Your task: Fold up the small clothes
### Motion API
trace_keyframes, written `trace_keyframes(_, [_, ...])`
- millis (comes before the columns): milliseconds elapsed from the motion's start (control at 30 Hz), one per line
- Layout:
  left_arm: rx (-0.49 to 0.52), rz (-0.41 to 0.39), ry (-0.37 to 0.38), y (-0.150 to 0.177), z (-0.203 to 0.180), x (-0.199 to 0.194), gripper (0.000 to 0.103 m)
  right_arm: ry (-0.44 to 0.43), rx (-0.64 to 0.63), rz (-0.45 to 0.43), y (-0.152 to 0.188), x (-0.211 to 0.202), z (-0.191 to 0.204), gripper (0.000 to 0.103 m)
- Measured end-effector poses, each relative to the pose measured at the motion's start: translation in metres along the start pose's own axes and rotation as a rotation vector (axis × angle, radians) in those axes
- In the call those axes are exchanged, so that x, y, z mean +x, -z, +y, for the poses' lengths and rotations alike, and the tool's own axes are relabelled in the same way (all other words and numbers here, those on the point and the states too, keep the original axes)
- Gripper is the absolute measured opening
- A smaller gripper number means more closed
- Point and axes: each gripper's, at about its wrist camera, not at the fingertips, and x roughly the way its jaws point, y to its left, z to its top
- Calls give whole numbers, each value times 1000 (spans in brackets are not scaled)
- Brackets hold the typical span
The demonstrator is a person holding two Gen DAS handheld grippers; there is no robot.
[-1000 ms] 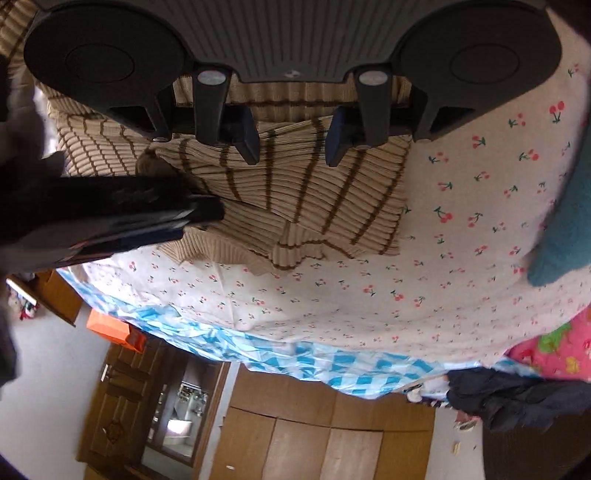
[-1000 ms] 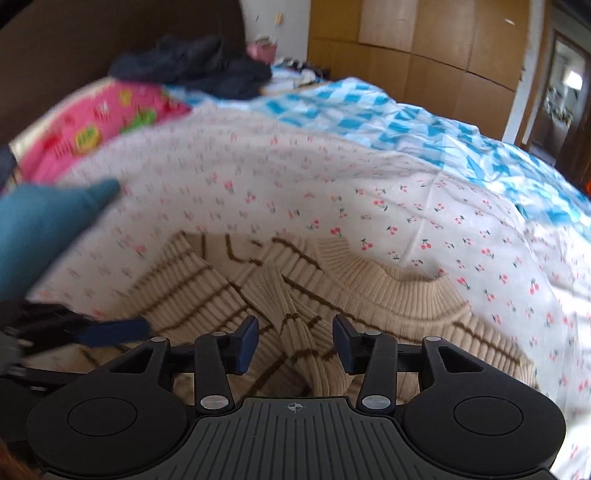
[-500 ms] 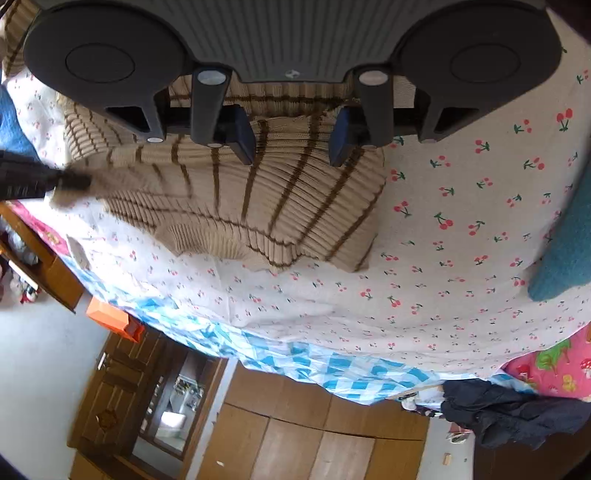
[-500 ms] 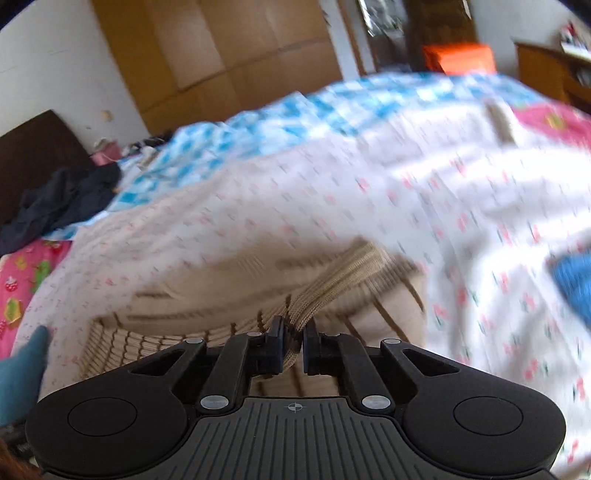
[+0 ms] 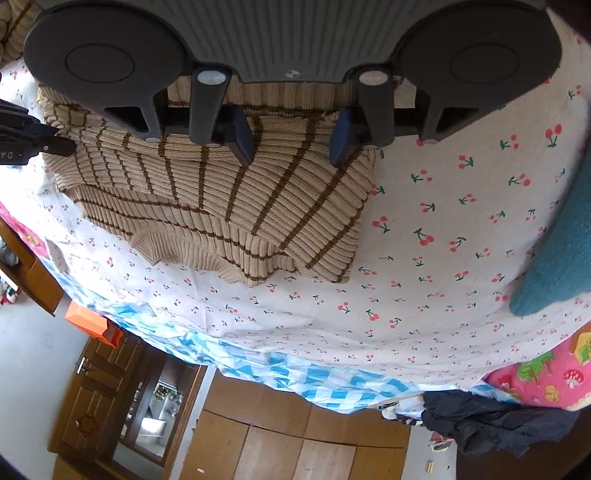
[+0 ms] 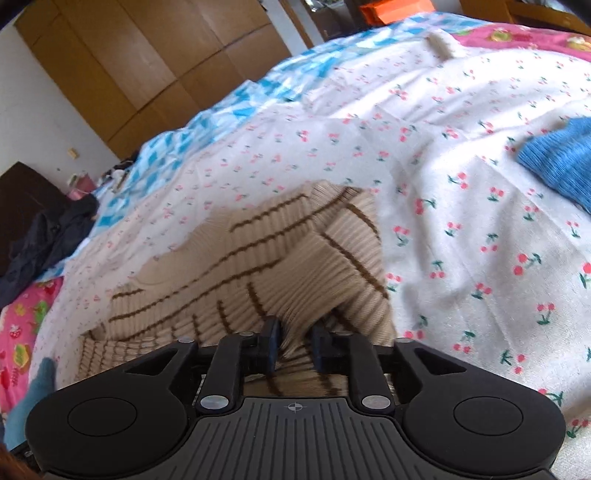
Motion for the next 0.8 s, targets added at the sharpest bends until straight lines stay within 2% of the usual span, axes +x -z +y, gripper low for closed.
trace_keyframes(100, [-5,2,0,-1,3,-3,50,19,-24,-4,1,-3,6,12])
trace_keyframes(200, [-80,9,-15,-4,16,-7,50,42,-53,11,1,-3,9,14])
trace_keyframes(300, [-108,29,-140,-3,26,-9,51,45,-76,17,0,-10,10,20])
trace_keyframes(333, [-134,40,-138,-3,32,-9,51,40,-86,15,1,-14,10,21])
trace_keyframes(433, [-229,56,-77,-2,47,-22,51,26,-115,12,2,-35,7,21])
trace_keyframes(533, [-198,70,-59,5,46,-45,51,13,-158,25,7,-65,0,21])
trace_keyframes(733, [-129,172,60,29,40,-101,51,-4,-263,59,36,-147,-17,29])
trace_keyframes(800, [-95,178,59,37,35,-122,51,-4,-280,72,46,-172,-24,33])
